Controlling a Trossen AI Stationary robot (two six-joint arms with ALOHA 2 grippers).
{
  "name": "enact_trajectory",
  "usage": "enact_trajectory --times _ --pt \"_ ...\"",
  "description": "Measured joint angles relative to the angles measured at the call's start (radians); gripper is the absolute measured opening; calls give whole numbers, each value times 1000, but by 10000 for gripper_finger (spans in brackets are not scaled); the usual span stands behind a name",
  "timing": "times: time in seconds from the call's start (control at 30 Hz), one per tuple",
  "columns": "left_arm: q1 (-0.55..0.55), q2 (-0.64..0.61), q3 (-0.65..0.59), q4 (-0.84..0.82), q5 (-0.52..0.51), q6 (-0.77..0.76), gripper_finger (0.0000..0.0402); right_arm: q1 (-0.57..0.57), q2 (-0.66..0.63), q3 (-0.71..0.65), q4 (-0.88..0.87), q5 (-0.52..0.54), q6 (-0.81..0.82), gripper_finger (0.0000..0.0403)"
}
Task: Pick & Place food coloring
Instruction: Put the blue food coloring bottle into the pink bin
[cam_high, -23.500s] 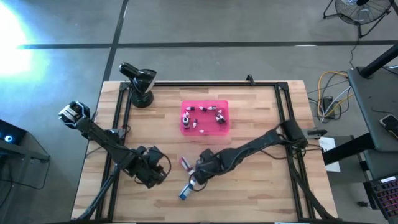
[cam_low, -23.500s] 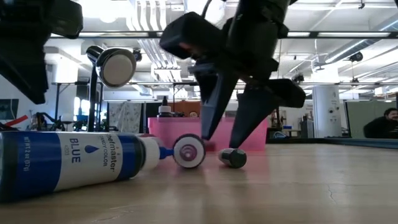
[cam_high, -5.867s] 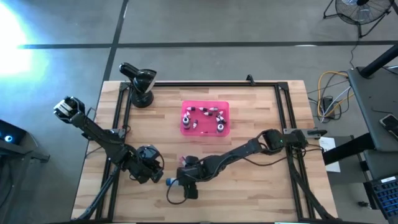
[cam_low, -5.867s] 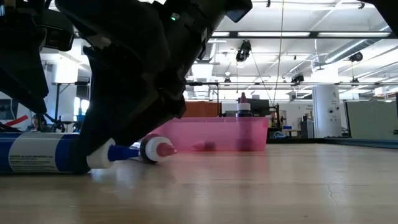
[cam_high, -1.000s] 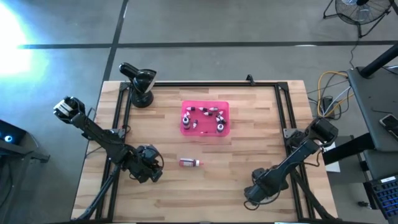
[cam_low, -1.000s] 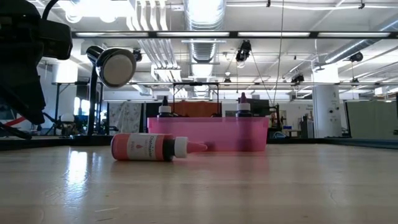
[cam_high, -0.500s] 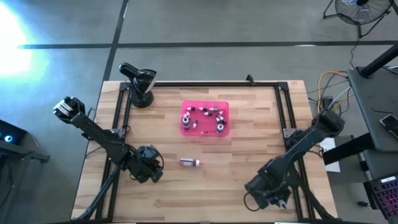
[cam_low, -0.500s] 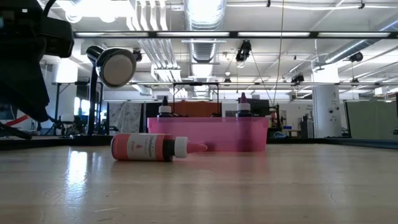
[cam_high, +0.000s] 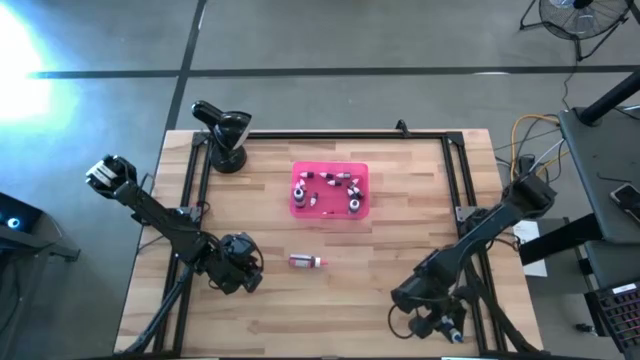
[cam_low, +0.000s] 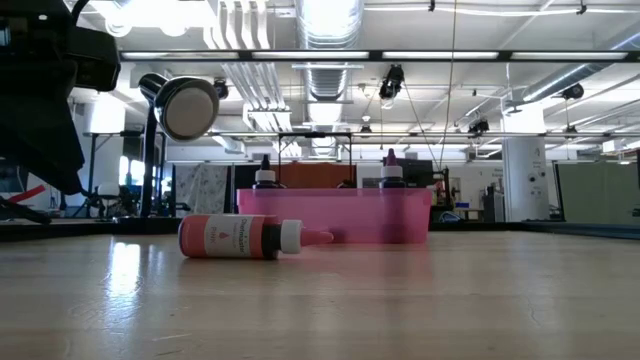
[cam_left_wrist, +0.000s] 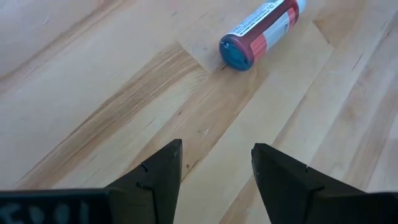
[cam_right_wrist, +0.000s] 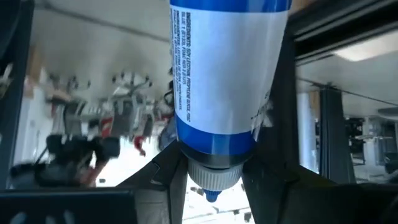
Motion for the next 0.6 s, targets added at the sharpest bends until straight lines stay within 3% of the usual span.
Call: enact_trajectory --times 0.1,0.6 --pt "0 0 0 -1 -11 1 170 -11 25 -12 102 -23 18 115" --pt "0 0 -1 -9 -18 27 170 -139 95 -35 112 -118 -103 127"
